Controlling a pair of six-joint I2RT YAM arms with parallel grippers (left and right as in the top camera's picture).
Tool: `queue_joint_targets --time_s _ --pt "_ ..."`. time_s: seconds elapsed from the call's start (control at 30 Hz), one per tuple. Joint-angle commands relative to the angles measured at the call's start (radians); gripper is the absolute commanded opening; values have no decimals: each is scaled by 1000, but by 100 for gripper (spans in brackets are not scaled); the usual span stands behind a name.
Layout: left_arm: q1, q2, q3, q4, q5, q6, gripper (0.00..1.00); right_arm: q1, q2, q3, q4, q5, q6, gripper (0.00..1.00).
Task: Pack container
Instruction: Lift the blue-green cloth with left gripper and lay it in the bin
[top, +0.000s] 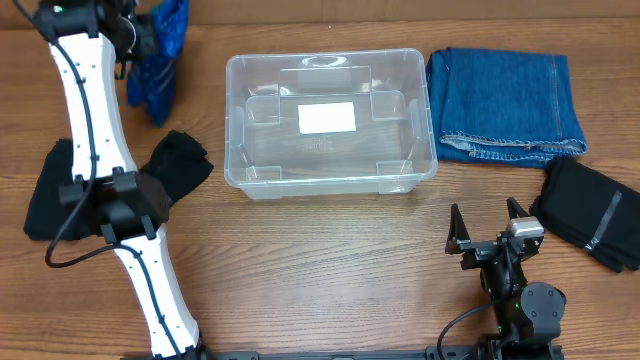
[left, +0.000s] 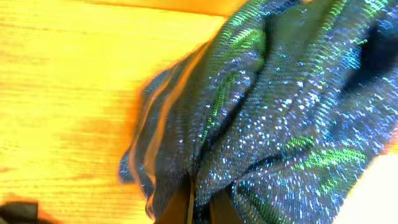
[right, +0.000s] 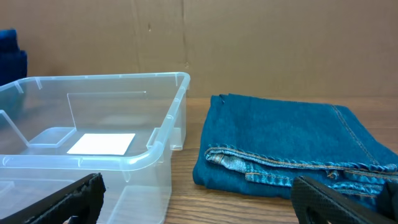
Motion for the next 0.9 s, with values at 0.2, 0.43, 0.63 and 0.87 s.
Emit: queue_joint_targets --time_s 0.2,0.43,0.63,0.87 --pt "-92 -95 354 -165 121 -8 4 -6 -8 -3 4 2 7 100" --pt "-352 -239 354 -128 -132 -9 4 -6 -8 -3 4 2 7 100" --pt "-624 -228 286 -113 -500 19 4 -6 -8 -3 4 2 7 100" --pt "-690 -190 30 -1 -707 242 4 -6 -8 -3 4 2 7 100"
